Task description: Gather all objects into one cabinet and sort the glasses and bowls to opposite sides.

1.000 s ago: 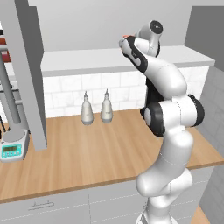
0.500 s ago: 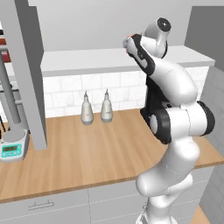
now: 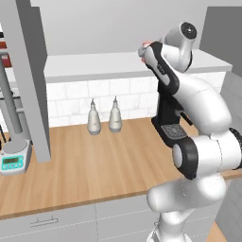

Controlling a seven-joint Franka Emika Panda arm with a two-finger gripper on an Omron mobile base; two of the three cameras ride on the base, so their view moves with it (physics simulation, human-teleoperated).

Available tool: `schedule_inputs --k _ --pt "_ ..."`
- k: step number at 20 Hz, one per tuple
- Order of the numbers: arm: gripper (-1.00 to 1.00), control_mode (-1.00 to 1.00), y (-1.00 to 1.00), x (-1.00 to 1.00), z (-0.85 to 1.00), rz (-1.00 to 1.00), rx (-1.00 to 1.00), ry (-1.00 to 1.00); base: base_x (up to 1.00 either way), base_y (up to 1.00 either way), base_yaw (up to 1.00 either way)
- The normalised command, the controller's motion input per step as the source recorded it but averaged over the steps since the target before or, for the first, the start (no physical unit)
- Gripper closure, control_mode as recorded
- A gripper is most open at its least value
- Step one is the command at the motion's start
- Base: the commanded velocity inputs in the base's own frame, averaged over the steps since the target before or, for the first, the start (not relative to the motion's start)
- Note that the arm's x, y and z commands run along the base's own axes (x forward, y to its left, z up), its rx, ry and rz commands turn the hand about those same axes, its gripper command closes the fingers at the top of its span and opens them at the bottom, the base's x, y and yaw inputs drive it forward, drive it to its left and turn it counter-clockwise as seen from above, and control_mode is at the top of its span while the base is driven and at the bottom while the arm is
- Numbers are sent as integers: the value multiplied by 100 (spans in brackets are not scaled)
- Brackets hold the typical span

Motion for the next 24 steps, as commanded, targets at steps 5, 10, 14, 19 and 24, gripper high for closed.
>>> schedule_inputs --k 5,10,14,19,24 --pt "100 -100 0 -77 0 0 0 0 0 0 0" --pt "100 -100 -11 -93 0 0 0 1 0 0 0" --pt "100 -100 -3 -100 1 0 0 1 0 0 0" --pt "100 -100 0 -100 1 0 0 4 0 0 0" --pt "100 -100 0 -89 0 0 0 4 0 0 0"
